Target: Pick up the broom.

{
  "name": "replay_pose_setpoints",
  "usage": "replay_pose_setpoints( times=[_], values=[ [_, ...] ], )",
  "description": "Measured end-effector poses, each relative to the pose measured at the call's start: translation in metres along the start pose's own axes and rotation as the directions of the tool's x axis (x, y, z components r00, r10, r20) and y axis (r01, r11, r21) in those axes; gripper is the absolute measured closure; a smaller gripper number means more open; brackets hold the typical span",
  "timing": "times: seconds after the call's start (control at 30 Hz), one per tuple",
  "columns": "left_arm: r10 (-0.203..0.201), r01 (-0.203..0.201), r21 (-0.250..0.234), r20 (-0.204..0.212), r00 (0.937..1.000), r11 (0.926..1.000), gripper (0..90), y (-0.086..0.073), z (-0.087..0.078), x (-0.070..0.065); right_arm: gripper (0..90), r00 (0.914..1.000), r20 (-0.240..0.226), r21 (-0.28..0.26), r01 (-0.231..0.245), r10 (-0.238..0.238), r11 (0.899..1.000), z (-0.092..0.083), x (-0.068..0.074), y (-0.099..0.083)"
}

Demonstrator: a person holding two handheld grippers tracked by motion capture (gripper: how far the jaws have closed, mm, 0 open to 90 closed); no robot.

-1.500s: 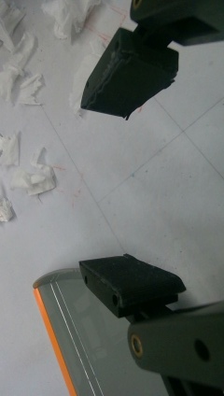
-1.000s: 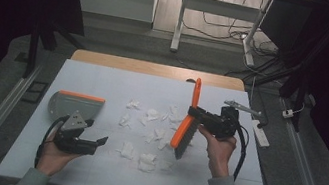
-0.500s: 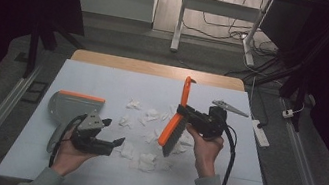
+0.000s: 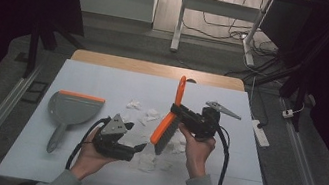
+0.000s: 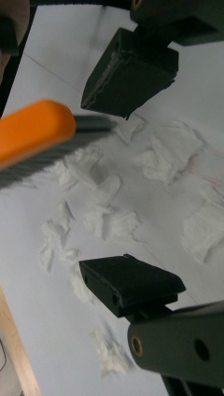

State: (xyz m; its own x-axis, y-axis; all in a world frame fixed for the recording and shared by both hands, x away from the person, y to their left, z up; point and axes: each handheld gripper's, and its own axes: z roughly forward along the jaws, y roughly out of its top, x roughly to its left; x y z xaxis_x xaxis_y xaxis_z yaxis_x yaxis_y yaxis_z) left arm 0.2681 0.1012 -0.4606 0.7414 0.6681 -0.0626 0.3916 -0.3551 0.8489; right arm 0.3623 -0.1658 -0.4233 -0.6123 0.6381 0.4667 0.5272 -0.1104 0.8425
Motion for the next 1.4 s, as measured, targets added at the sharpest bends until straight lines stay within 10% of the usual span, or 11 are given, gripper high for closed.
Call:
replay_pose_setpoints(
  times=[0.6,1.1,1.4],
  values=[
    [-0.045,0.045,-0.022,-0.011,0.9989,0.9987,26.6,0.002,0.029,-0.007,71.2,0.9994,0.007,-0.055,-0.033,0.034,0.998,0.015,0.014,-0.014],
    [-0.123,0.121,-0.049,-0.059,0.9906,0.9915,76.0,-0.004,0.04,0.002,71.1,0.9967,-0.029,-0.056,-0.078,0.077,0.995,0.021,0.021,-0.025],
    [-0.106,0.106,-0.002,-0.039,0.9936,0.9944,80.2,-0.005,0.038,0.009,70.7,0.9981,-0.037,-0.028,-0.051,0.05,0.998,0.022,0.02,-0.026]
  ],
)
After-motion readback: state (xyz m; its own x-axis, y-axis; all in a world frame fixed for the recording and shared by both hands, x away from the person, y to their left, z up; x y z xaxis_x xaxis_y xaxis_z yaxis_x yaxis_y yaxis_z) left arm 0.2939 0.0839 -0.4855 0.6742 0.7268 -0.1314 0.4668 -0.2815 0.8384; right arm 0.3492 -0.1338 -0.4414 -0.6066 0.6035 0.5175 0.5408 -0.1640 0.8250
